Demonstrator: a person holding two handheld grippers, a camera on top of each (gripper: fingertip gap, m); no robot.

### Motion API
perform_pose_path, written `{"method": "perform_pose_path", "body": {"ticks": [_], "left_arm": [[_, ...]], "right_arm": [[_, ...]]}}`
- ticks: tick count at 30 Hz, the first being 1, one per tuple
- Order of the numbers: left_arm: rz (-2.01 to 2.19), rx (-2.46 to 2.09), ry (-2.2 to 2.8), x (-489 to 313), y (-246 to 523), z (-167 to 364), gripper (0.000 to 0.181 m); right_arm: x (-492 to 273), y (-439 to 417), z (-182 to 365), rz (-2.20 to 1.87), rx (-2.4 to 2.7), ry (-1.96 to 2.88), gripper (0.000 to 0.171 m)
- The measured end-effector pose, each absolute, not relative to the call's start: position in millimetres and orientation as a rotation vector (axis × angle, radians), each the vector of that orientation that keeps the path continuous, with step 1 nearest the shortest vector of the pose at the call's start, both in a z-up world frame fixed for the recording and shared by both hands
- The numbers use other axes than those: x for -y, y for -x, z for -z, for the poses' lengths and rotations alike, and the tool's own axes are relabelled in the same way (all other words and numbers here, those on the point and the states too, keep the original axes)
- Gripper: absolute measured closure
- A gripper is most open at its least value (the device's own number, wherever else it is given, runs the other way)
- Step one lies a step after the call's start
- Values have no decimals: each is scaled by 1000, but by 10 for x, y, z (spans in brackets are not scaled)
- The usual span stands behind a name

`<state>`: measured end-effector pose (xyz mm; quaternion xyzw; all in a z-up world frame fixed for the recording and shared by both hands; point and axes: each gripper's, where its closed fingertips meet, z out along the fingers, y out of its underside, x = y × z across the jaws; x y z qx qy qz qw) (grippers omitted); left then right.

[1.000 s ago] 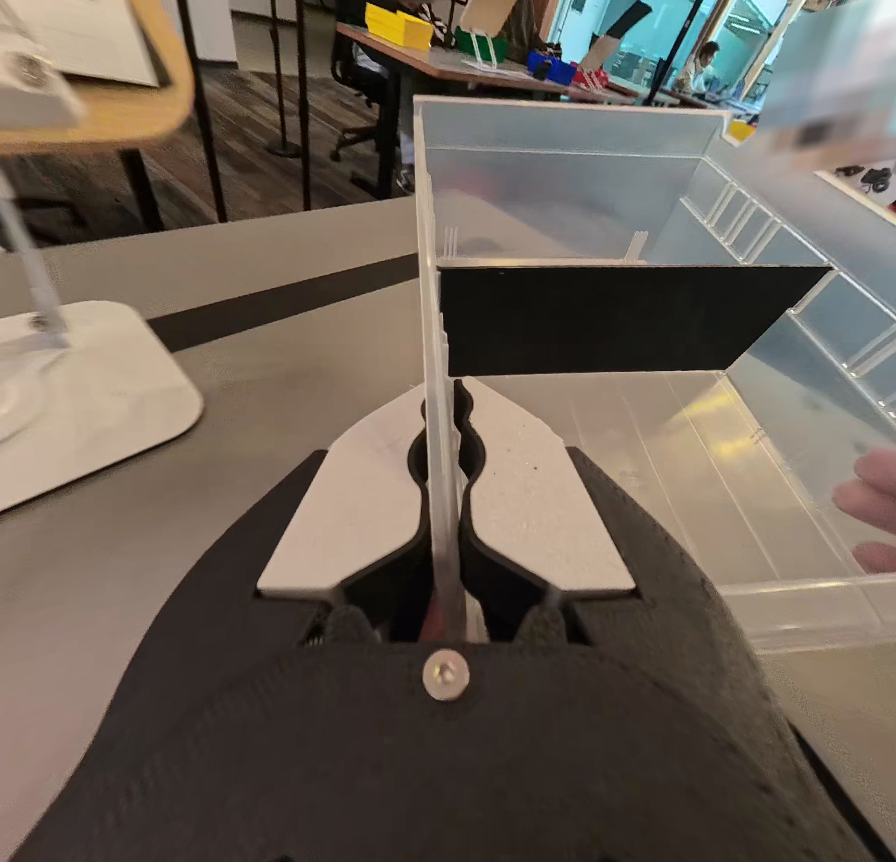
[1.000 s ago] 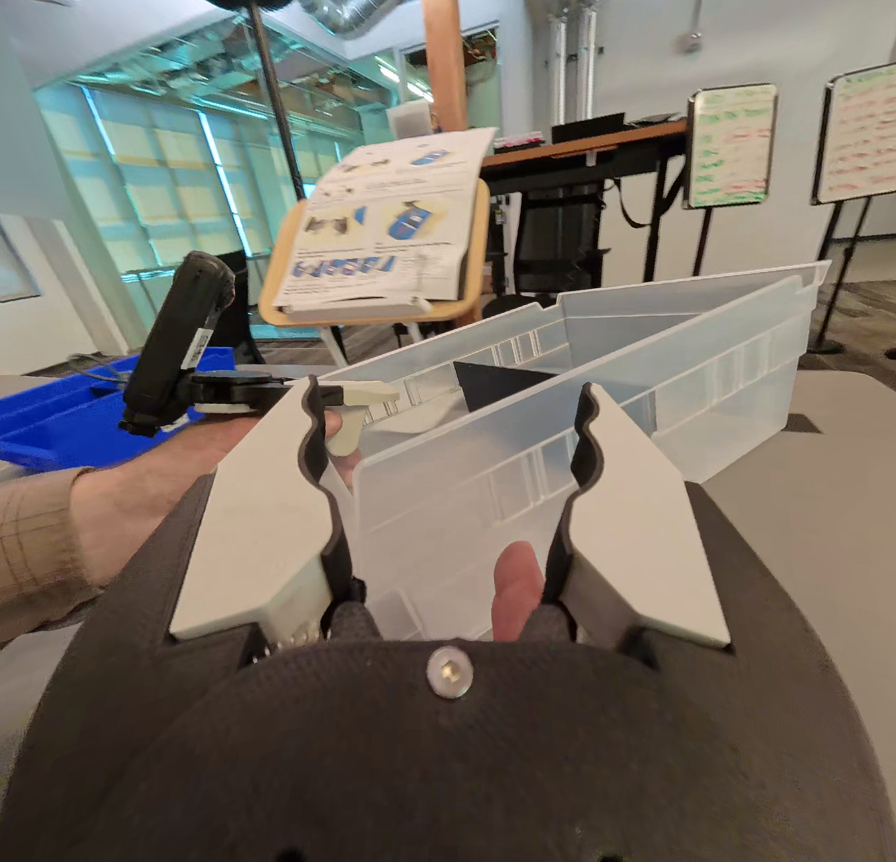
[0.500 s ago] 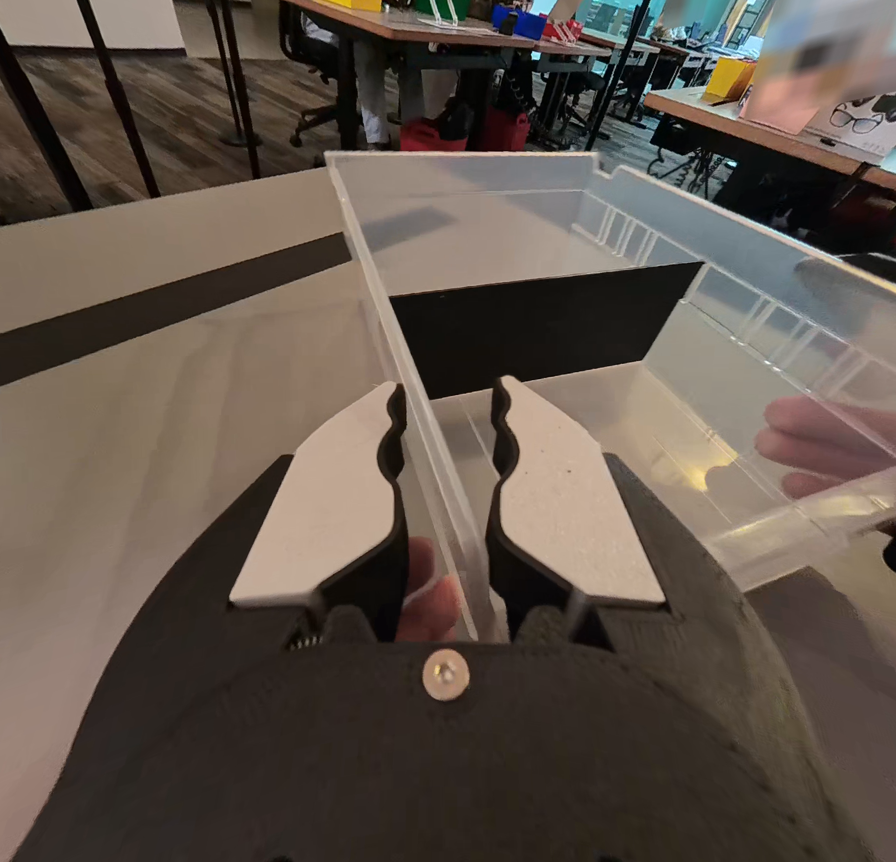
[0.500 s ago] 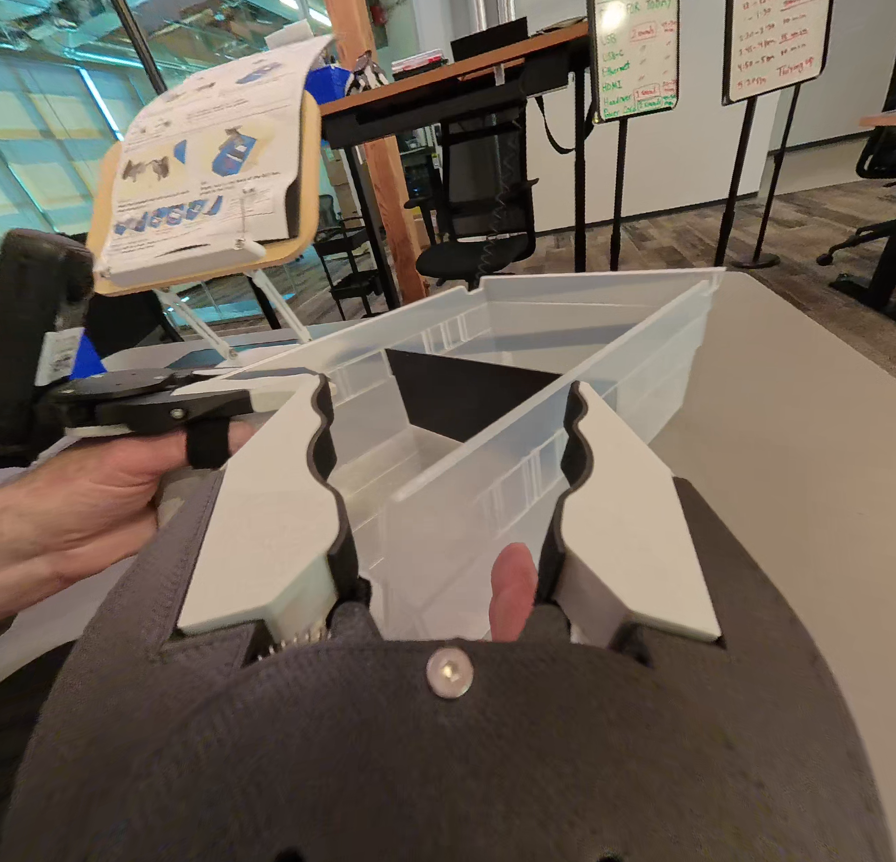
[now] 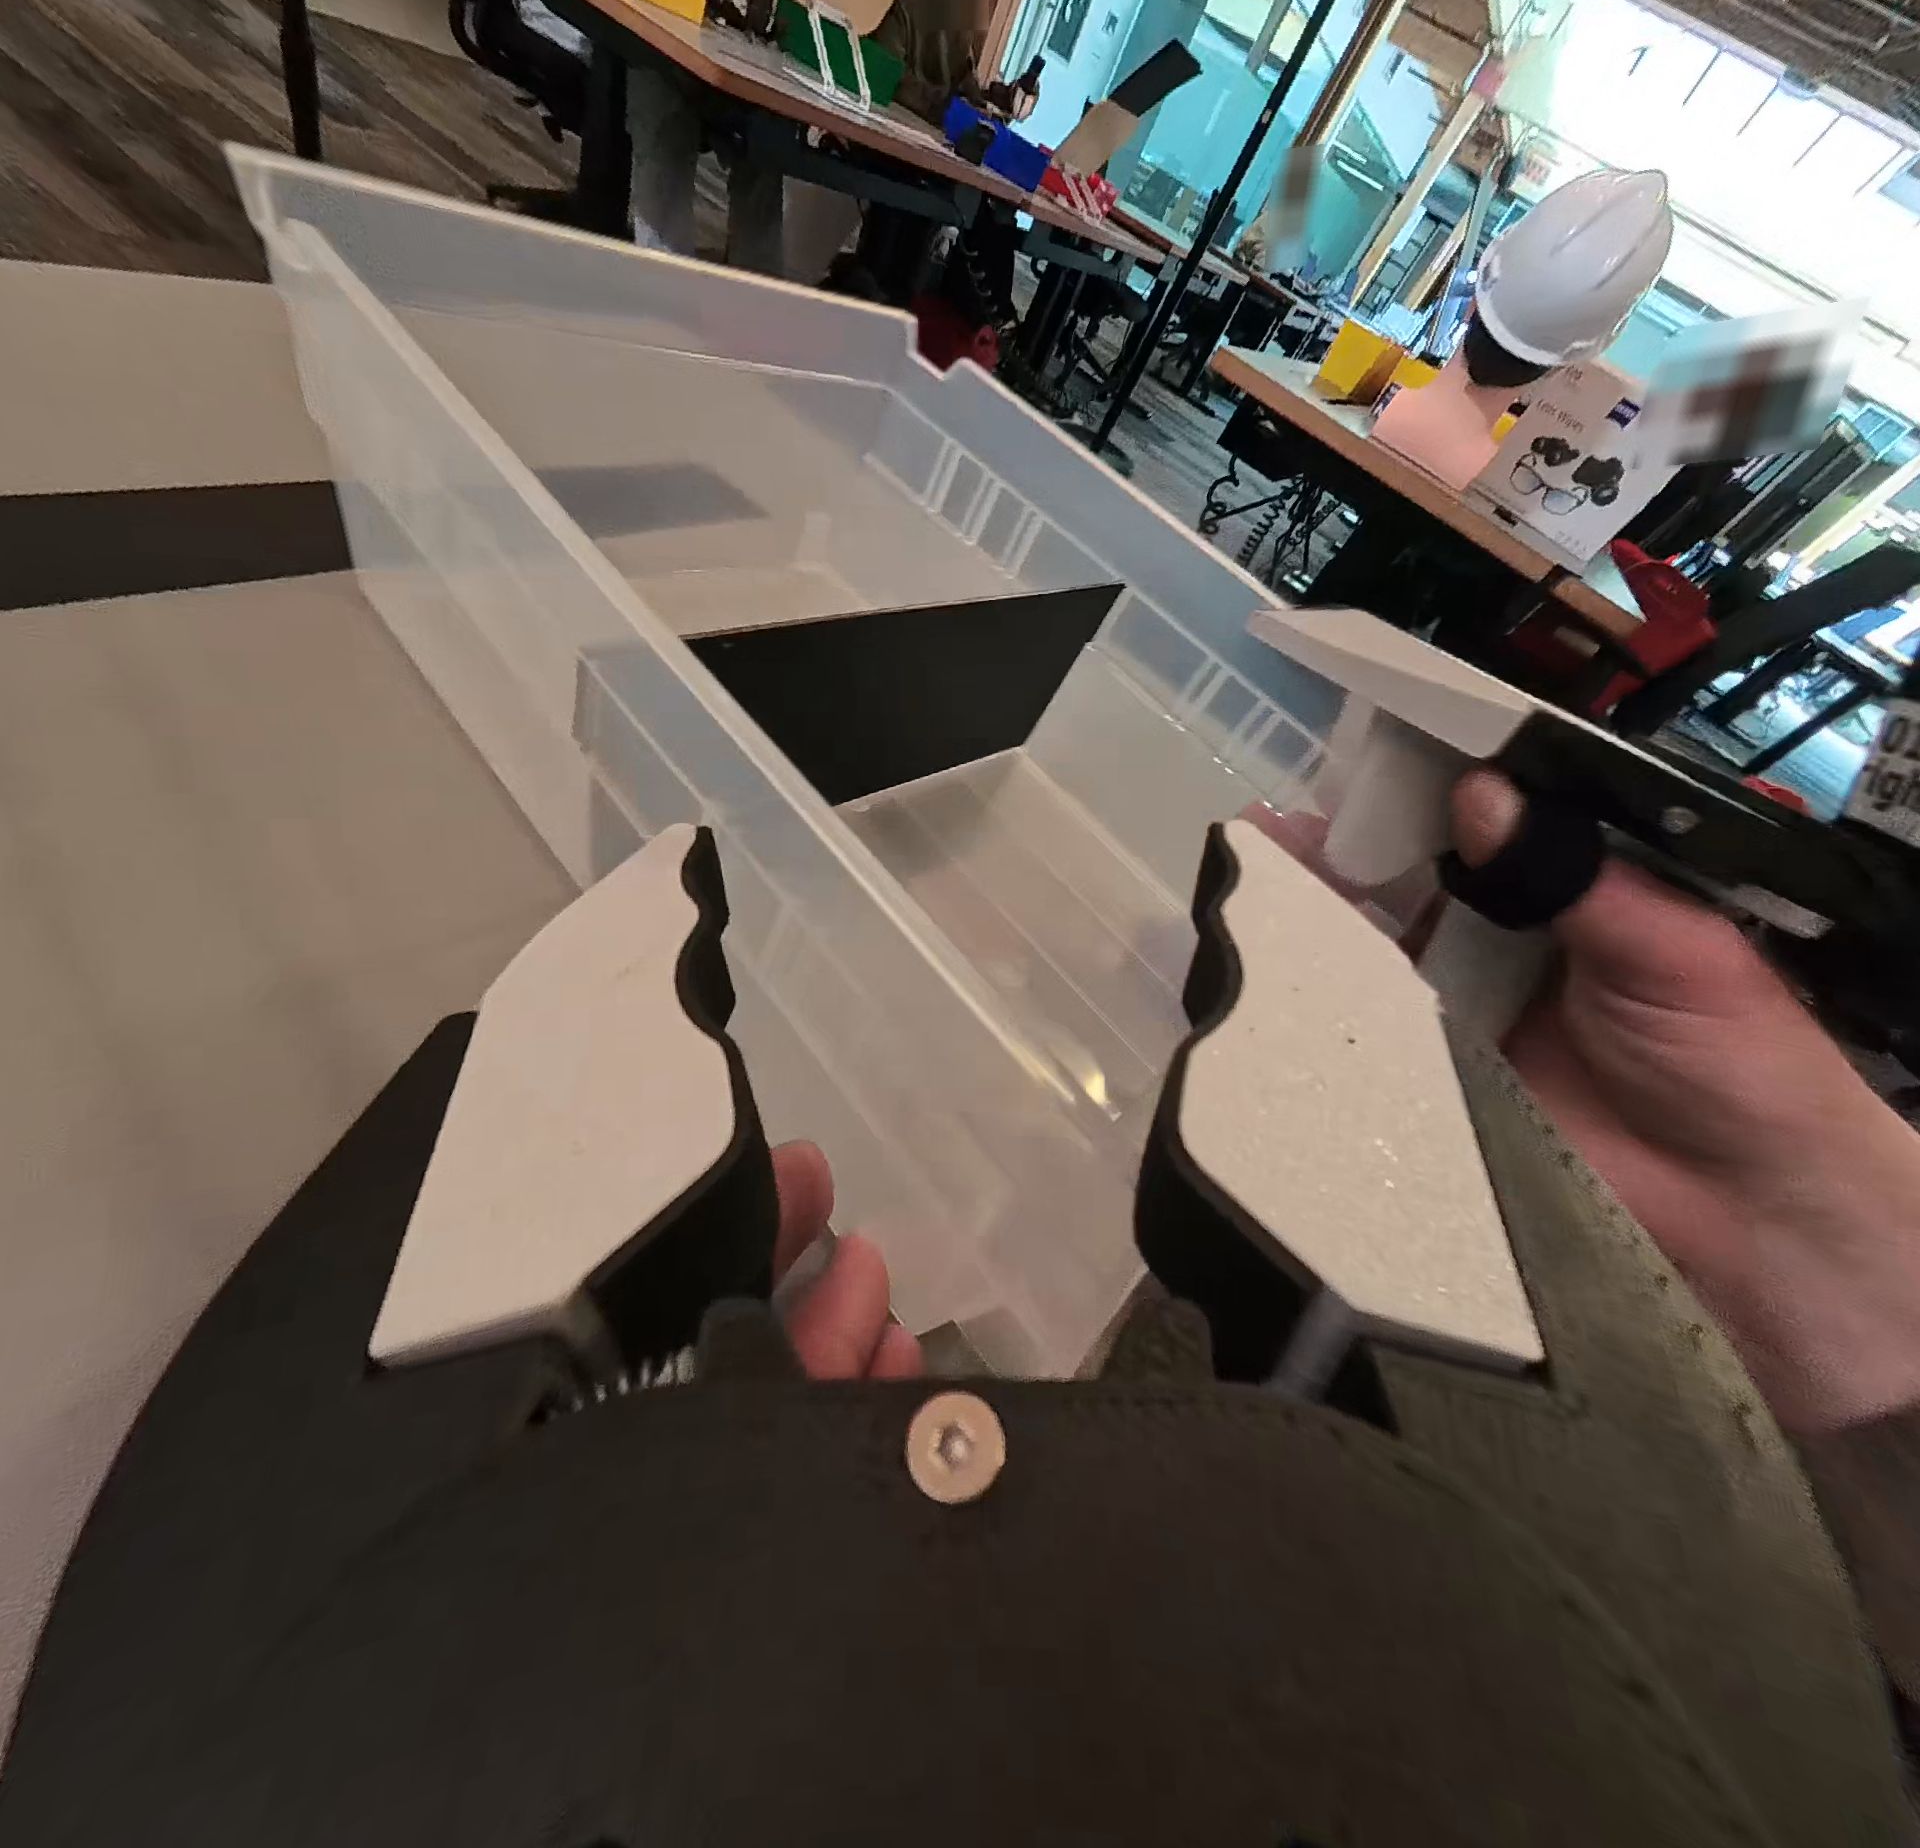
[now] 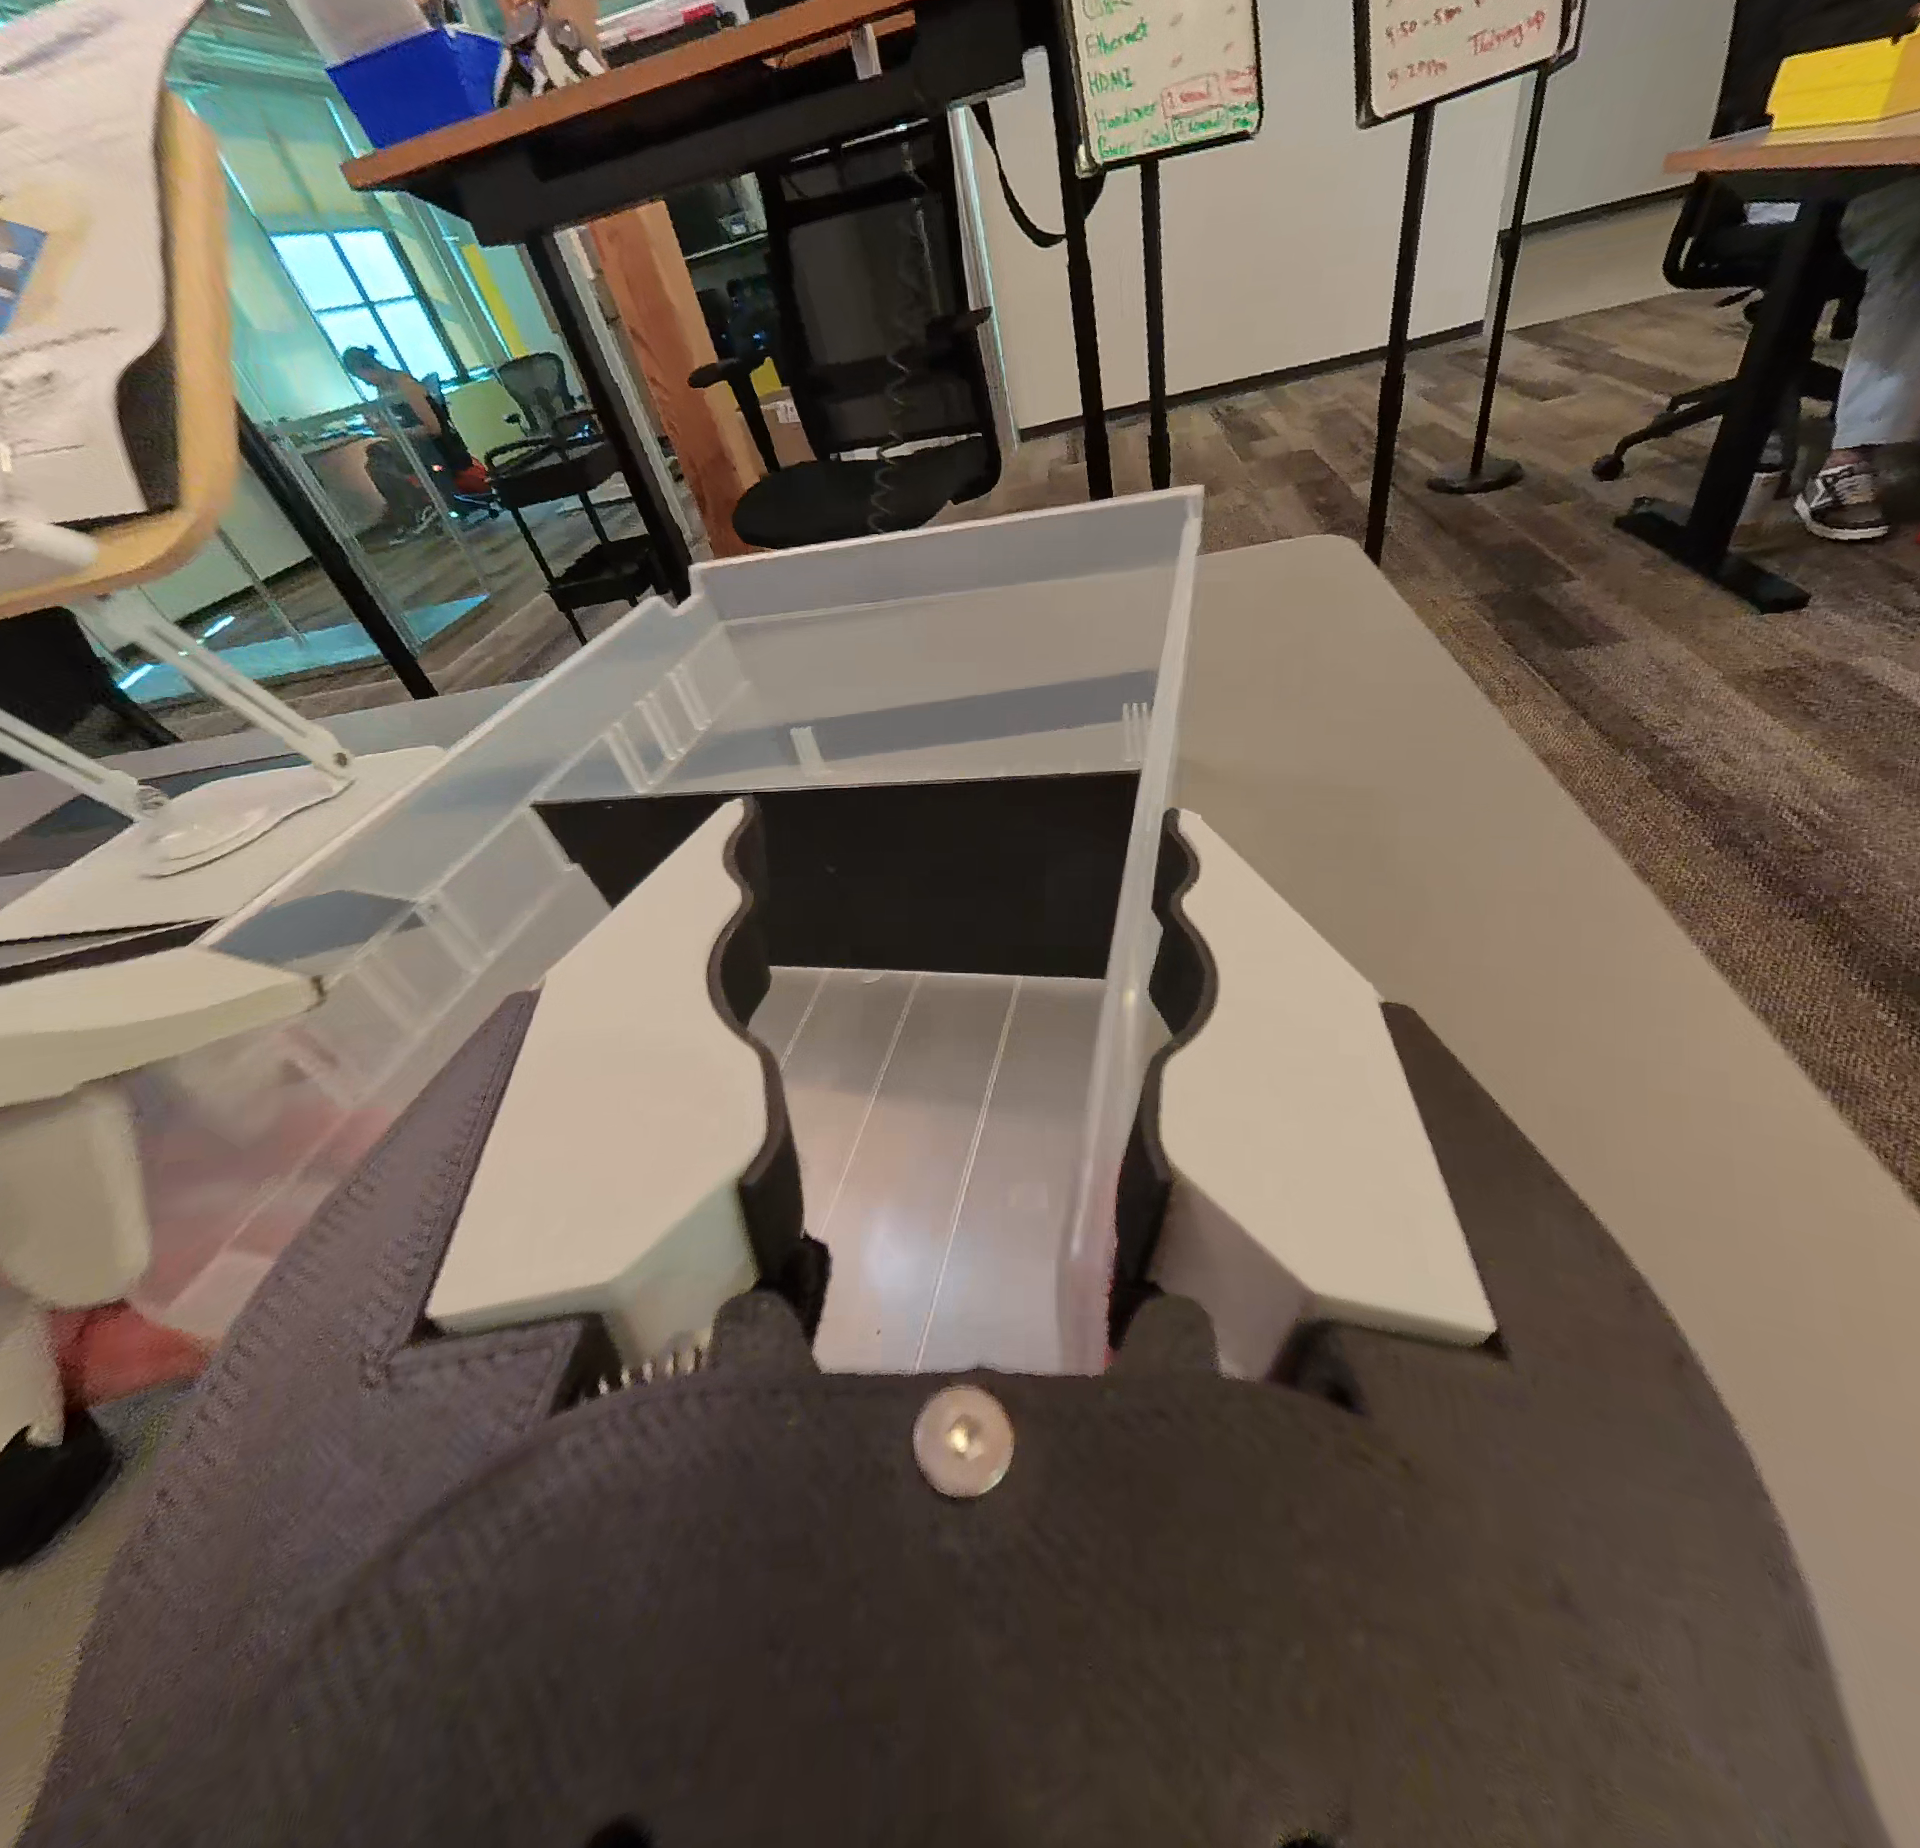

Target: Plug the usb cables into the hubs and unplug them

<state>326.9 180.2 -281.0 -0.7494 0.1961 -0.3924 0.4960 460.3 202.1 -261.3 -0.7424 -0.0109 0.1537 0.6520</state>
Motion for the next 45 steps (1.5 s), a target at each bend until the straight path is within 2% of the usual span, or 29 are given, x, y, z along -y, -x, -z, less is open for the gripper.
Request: {"method": "perform_pose_path", "body": {"ticks": [13,16,19,22,24,26,30,34,36,39,45], "left_arm": [[974,-363,1808,-2299,-3672,2785,78],[932,-387,1802,-2272,-3533,2706,64],[873,-508,1693,-2096,-3263,2333,53],[820,-559,1601,-1930,-2765,1942,58],[755,-579,1541,-1841,-2342,1720,69],[669,-565,1488,-1797,-1841,1519,77],[433,-509,1411,-1842,-772,1205,90],[310,-437,1361,-1907,112,925,100],[271,-423,1335,-1938,436,836,105],[162,-416,1256,-1964,820,702,110],[36,-418,1085,-2040,1232,418,124]], "right_arm": [[-2862,-4942,2660,-356,111,1723,94],[-2744,-5078,2424,-213,104,1651,94],[-2465,-4956,2057,12,248,1596,89],[-2173,-4376,1533,92,417,1491,89],[-2007,-3772,1182,57,521,1404,91],[-1859,-3082,854,18,618,1298,101],[-1657,-1724,369,-157,747,1141,110],[-1633,-813,7,-253,770,1038,114],[-1662,-518,-134,-333,738,1009,112],[-1687,-219,-269,-491,677,940,120],[-1921,102,59,-557,705,965,122]]}}
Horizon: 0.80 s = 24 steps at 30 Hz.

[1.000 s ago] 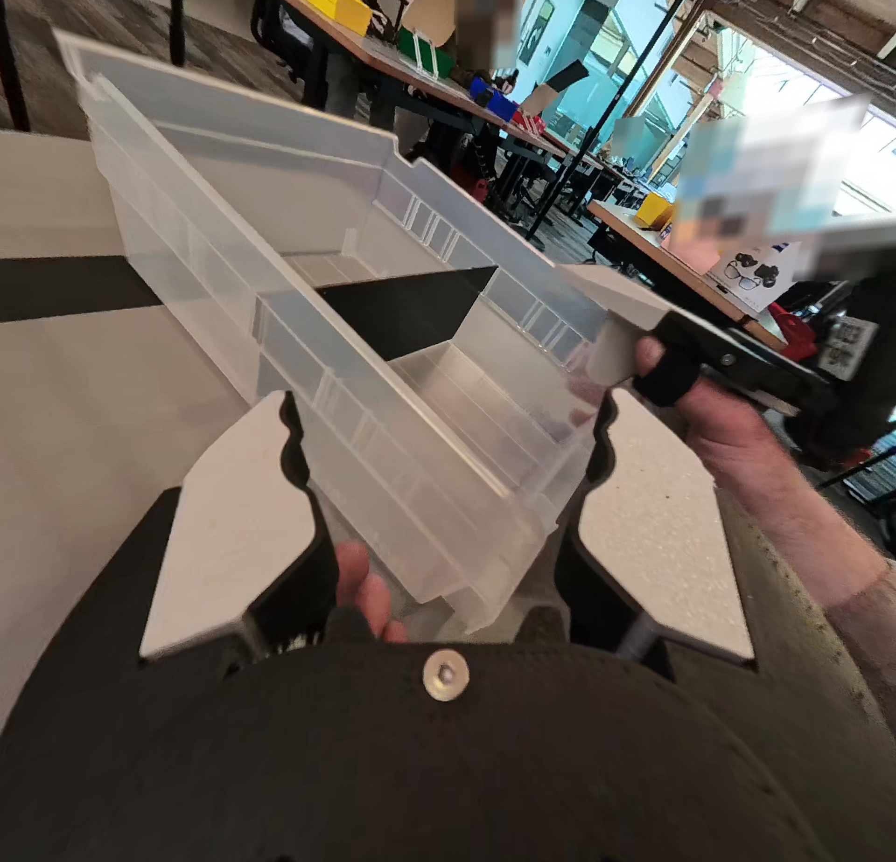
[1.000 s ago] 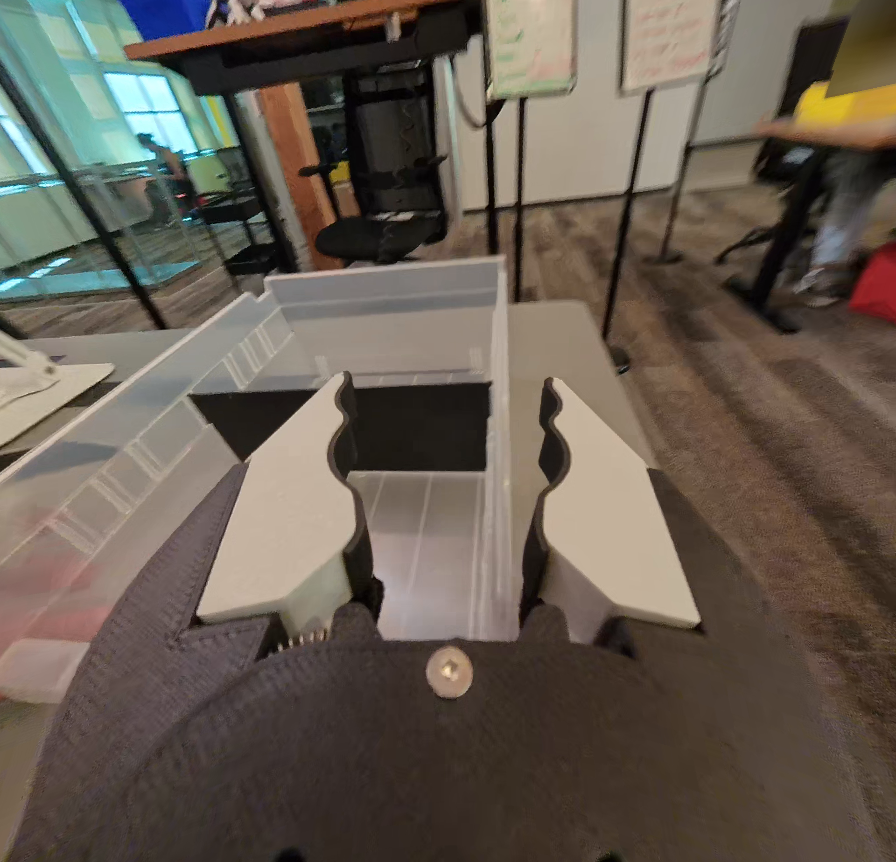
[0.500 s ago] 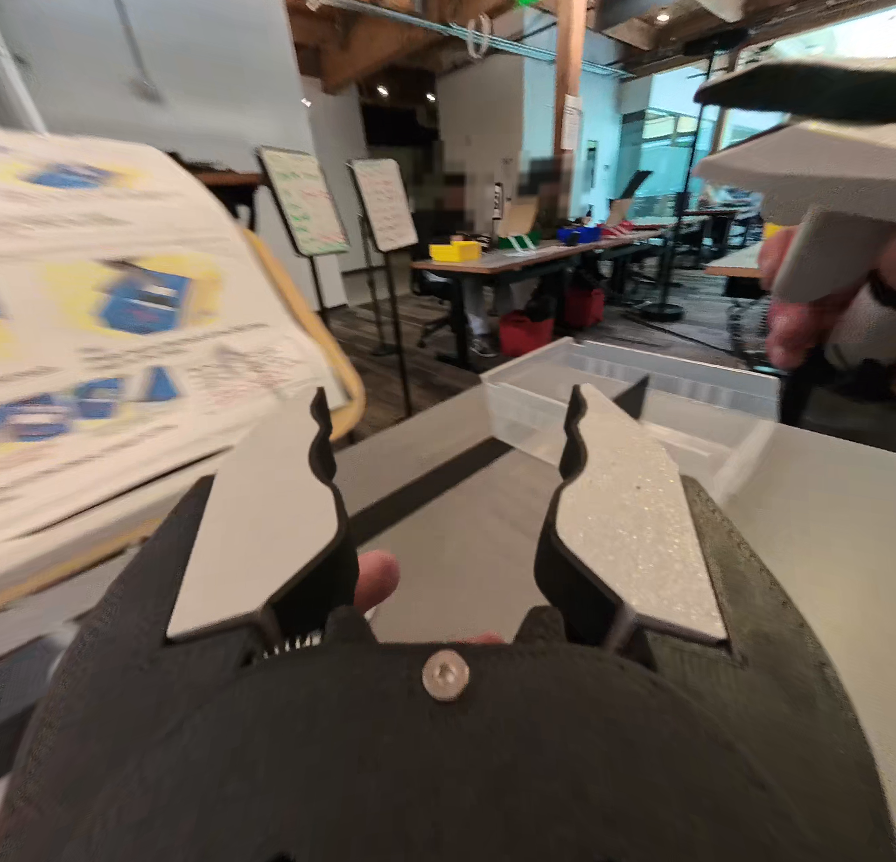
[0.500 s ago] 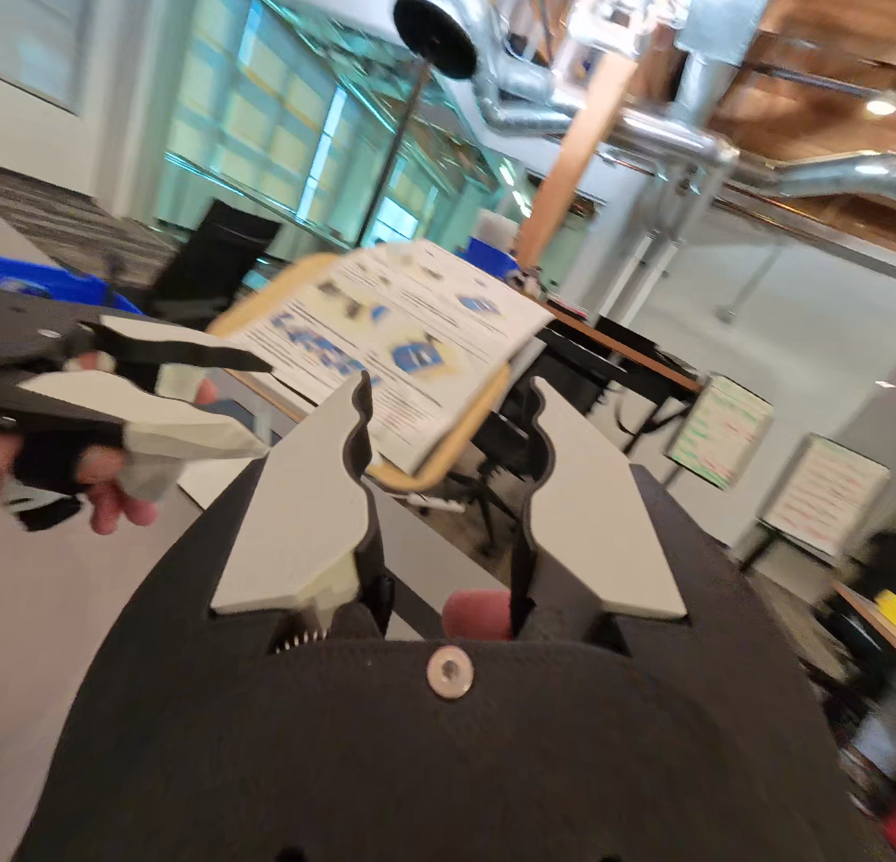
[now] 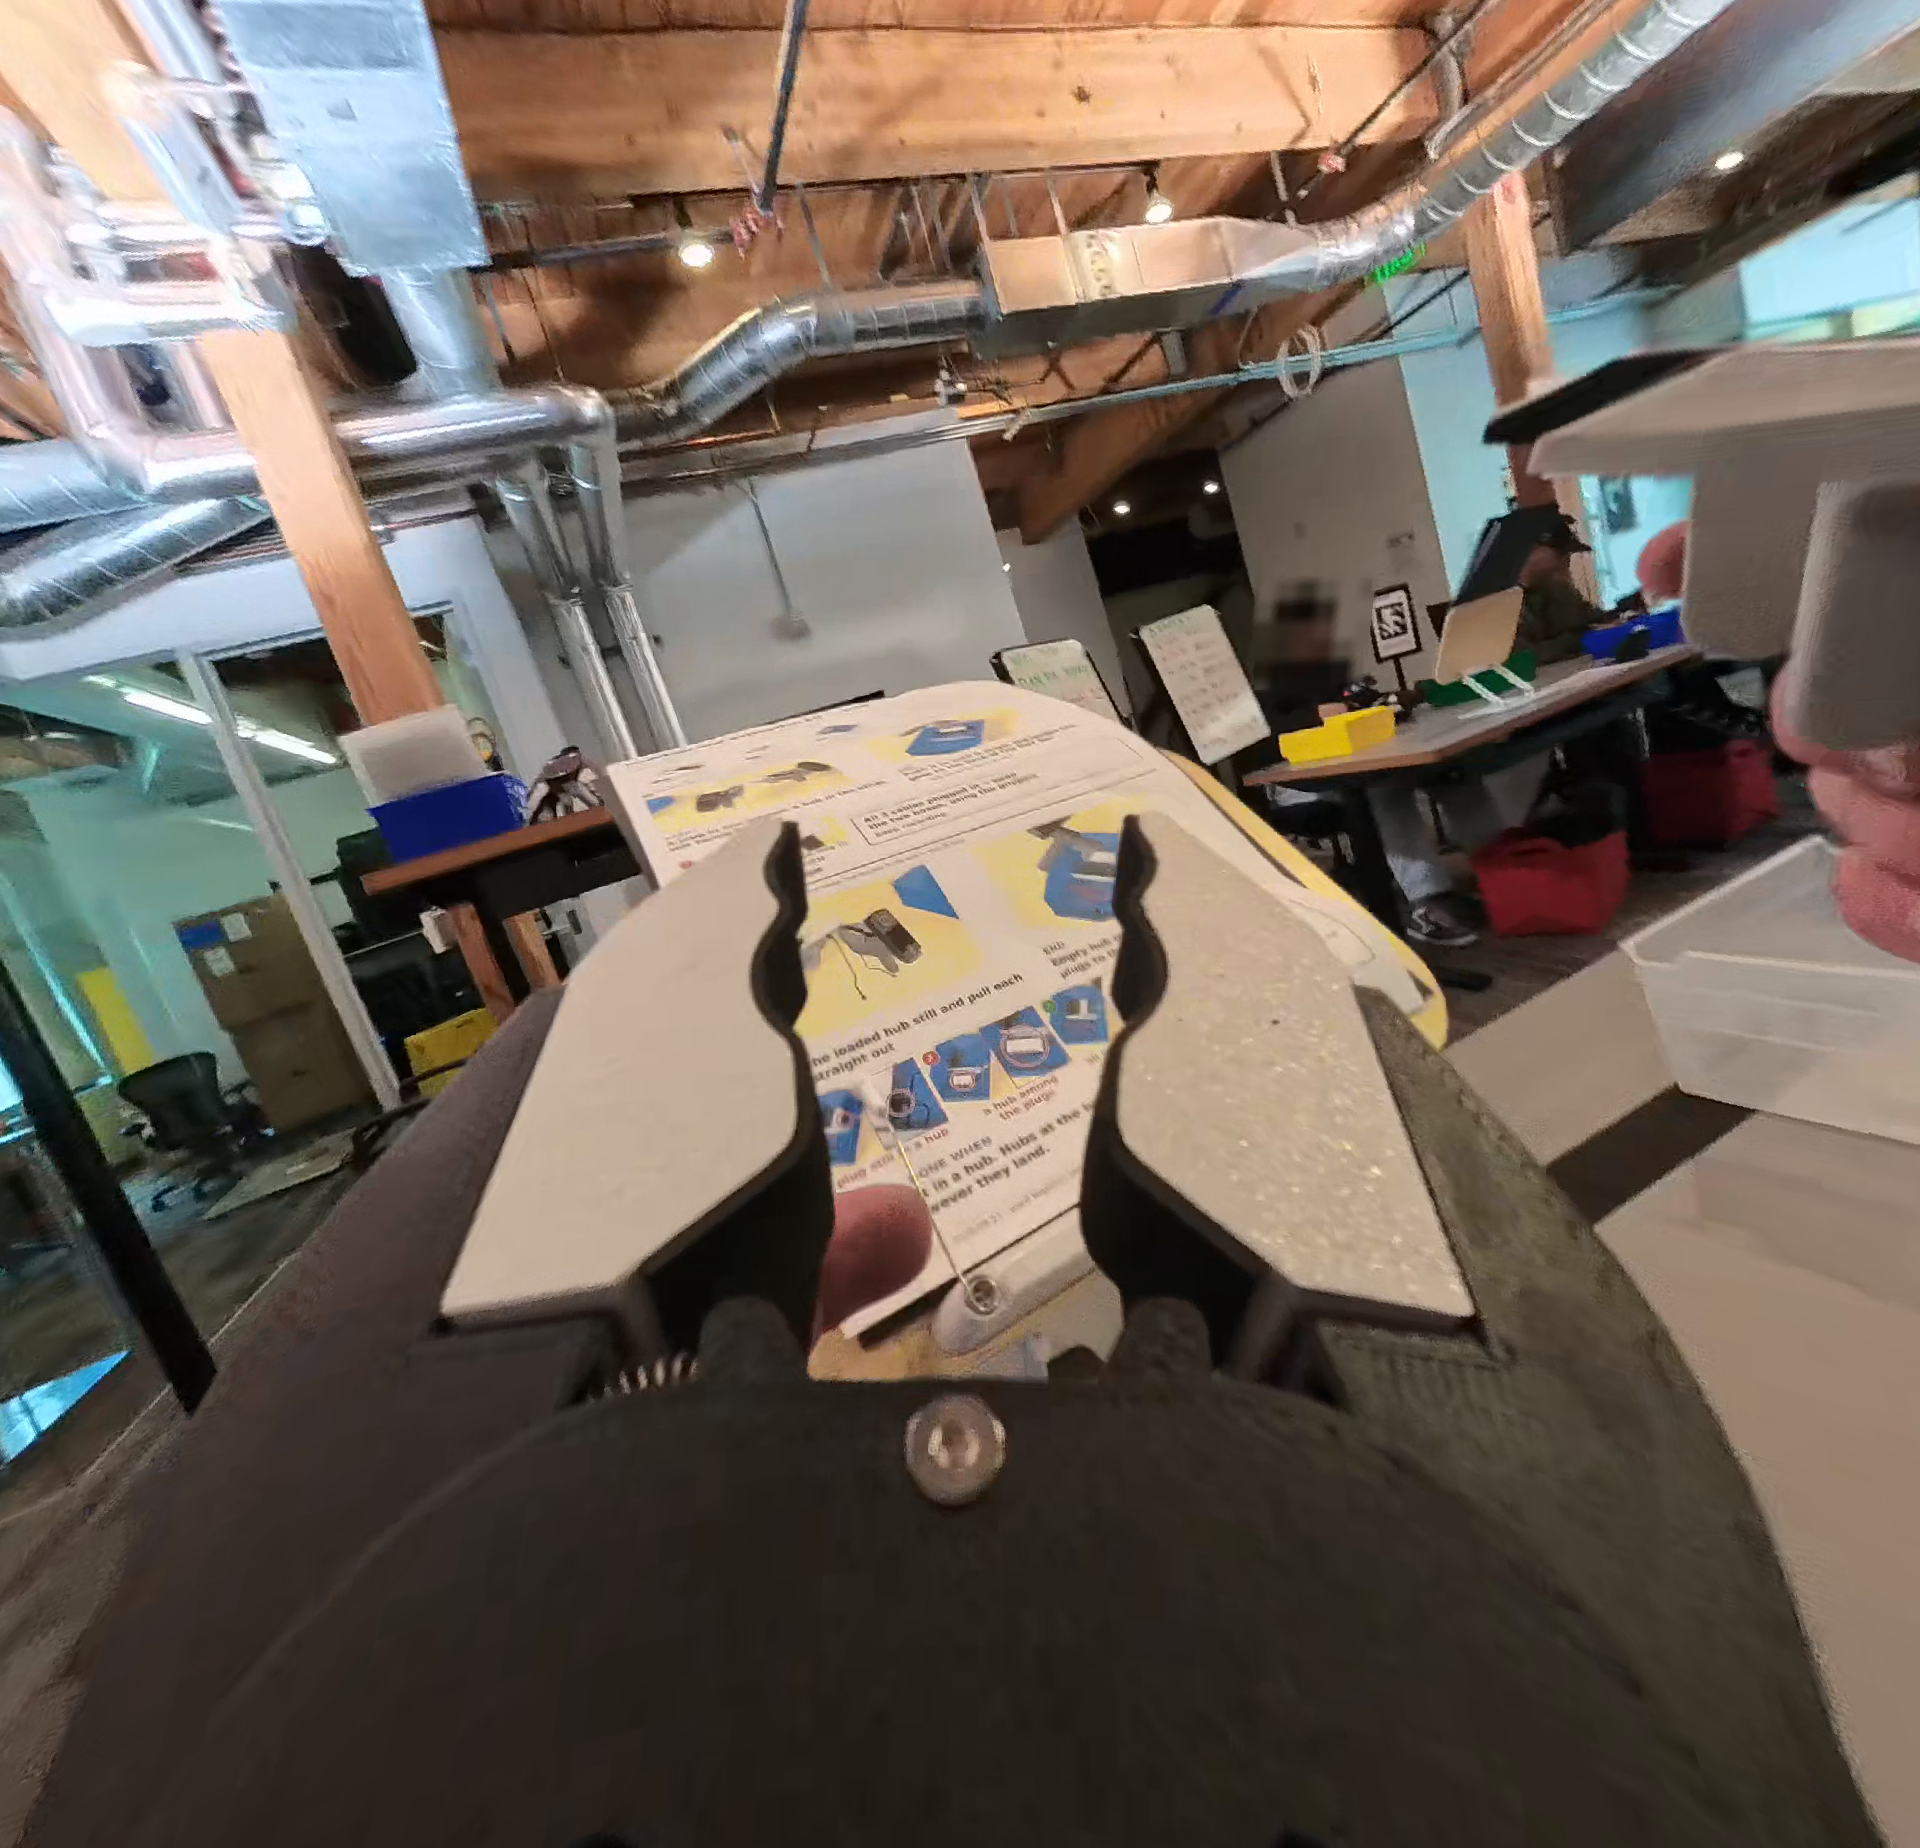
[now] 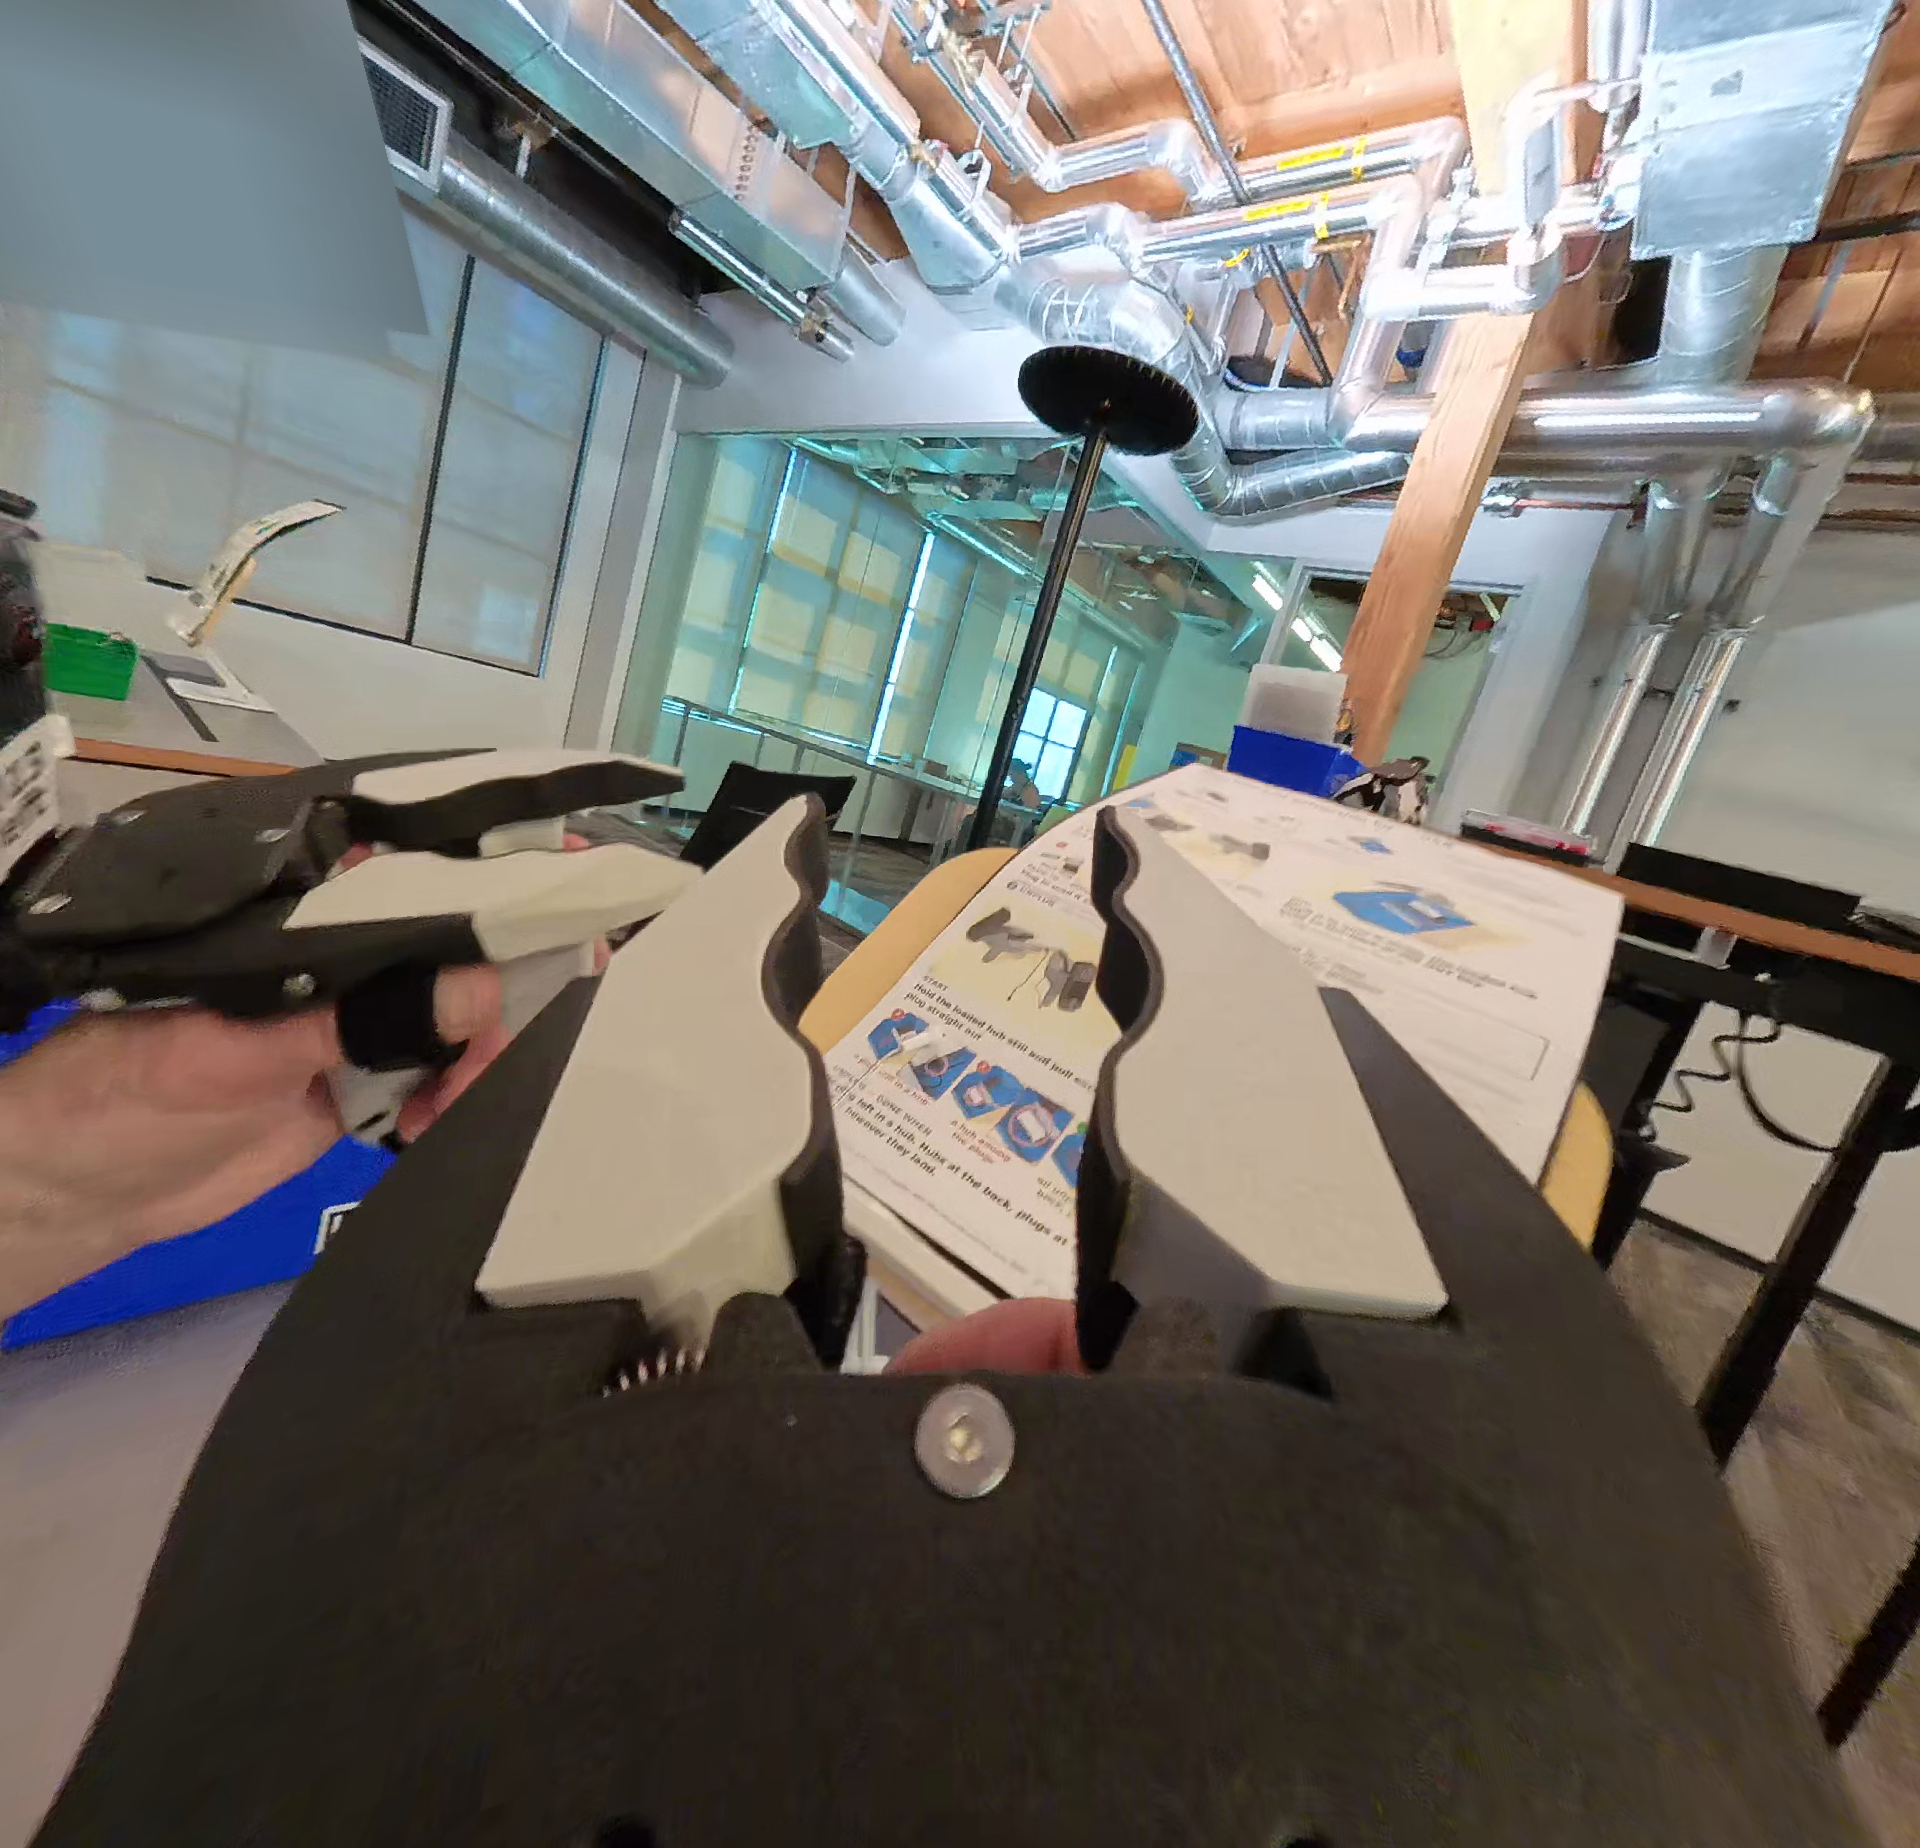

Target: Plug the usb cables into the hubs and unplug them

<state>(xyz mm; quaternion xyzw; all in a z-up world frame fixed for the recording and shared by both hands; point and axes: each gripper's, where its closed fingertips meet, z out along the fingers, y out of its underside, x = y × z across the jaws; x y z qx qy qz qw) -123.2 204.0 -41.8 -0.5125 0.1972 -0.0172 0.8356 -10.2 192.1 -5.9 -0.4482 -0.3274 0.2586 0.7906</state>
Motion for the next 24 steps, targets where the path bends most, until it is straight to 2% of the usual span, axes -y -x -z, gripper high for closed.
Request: {"method": "perform_pose_path", "body": {"ticks": [4,6,8,17,19,24], "left_arm": [[-16,-466,1111,-2202,1407,614,127],[-23,-488,1121,-2251,1444,742,130],[-42,-539,1139,-2309,1431,835,129],[-6,-663,1210,-2329,1188,1042,135],[-20,-728,1248,-2314,1107,1129,128],[-49,-716,1292,-2322,1227,1269,130]], "right_arm": [[-1997,101,353,-624,692,975,127],[-2027,86,465,-622,690,961,139],[-2104,126,555,-612,721,993,133],[-2114,154,749,-373,912,1044,148],[-2068,261,859,-333,1004,1056,148],[-1895,513,1035,-286,1168,1014,147]]}}
